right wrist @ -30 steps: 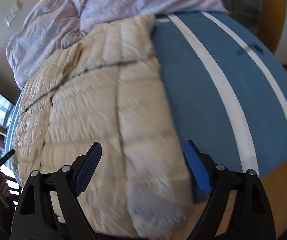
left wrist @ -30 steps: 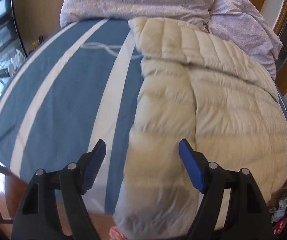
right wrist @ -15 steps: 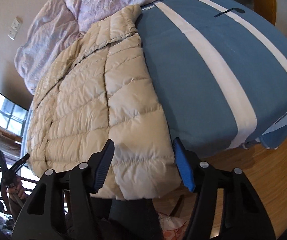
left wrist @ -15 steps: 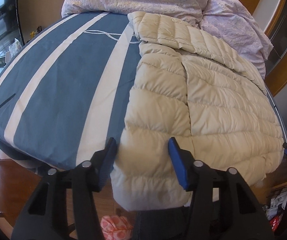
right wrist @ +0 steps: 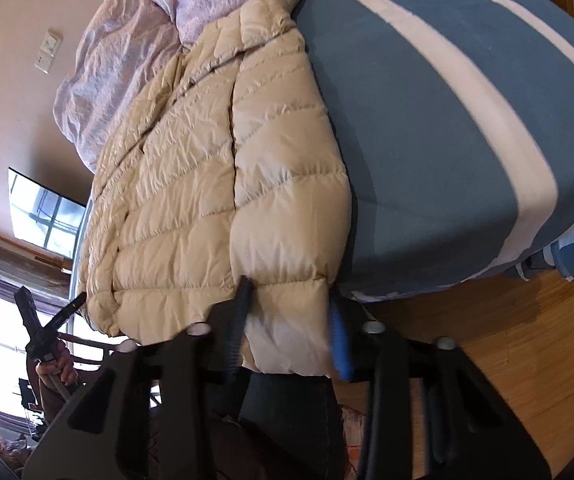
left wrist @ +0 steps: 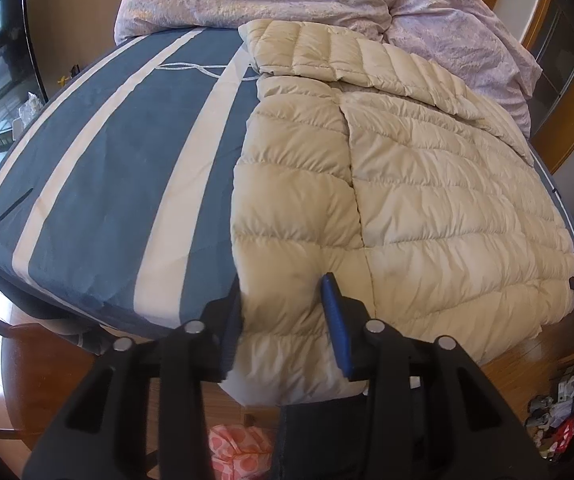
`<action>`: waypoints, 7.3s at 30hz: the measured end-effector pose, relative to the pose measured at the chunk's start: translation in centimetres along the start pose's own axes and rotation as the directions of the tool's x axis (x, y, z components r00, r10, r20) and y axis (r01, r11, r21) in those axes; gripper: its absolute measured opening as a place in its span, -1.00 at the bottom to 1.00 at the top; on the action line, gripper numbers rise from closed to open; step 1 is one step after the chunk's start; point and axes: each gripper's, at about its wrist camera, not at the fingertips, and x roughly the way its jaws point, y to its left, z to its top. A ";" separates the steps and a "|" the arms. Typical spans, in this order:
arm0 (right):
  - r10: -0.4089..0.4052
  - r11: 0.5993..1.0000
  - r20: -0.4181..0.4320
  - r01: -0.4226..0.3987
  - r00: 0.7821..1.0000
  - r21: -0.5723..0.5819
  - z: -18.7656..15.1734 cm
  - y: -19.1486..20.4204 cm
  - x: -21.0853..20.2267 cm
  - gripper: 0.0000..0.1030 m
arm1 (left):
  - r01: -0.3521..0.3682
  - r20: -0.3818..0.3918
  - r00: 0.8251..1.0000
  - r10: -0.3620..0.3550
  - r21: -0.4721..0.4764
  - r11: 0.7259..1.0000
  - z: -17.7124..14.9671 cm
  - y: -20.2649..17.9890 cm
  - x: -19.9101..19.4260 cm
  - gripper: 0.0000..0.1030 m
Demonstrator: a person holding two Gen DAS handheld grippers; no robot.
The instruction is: Fold large clothes
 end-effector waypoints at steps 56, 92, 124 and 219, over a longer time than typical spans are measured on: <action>-0.212 0.952 0.386 0.279 0.898 -0.124 28.3 11.7 7.5 -0.87 | -0.101 0.196 0.974 0.116 -0.084 0.991 29.3 -2.5 7.3 -0.85; -0.433 0.814 0.465 0.557 0.772 -0.165 32.6 13.0 16.9 0.22 | -0.293 0.209 0.931 0.298 -0.056 0.955 32.3 -5.9 18.1 0.69; -0.475 0.814 0.348 0.554 0.808 -0.173 35.8 10.4 21.6 0.39 | -0.222 0.093 0.966 0.240 -0.172 0.960 33.4 -1.4 22.9 0.97; -0.230 0.864 0.288 0.331 0.930 -0.379 14.6 23.4 15.6 0.15 | 0.210 0.050 0.976 -0.214 -0.505 0.837 17.5 8.6 9.3 0.48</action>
